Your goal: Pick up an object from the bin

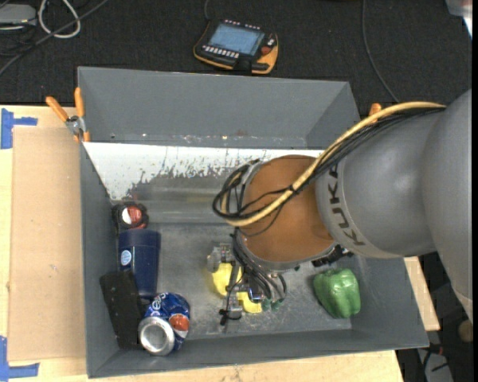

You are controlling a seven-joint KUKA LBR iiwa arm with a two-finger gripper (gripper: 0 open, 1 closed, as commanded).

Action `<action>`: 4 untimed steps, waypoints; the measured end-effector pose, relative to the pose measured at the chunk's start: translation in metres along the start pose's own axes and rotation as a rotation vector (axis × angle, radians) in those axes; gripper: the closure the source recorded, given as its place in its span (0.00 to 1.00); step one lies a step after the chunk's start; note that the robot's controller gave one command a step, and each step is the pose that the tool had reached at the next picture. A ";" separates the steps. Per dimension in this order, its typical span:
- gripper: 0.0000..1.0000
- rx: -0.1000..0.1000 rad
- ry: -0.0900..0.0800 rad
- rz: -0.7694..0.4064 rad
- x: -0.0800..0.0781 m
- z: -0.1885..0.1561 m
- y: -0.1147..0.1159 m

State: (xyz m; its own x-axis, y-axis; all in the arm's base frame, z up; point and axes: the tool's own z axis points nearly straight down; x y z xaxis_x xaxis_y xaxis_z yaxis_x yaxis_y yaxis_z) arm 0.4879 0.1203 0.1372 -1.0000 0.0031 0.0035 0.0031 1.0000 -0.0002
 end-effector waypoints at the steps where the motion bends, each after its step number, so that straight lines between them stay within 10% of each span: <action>1: 0.00 0.004 0.009 0.270 -0.006 0.070 -0.061; 4: 0.00 0.000 0.005 0.253 -0.008 0.069 -0.058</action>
Offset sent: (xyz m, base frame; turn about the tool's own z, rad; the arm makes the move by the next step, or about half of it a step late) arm 0.0099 -0.0563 -0.0672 0.2323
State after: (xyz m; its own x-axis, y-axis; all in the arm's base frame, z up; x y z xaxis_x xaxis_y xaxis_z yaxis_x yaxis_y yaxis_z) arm 0.4958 0.0619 0.0686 -0.9674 0.2530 0.0081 0.2530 0.9675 -0.0019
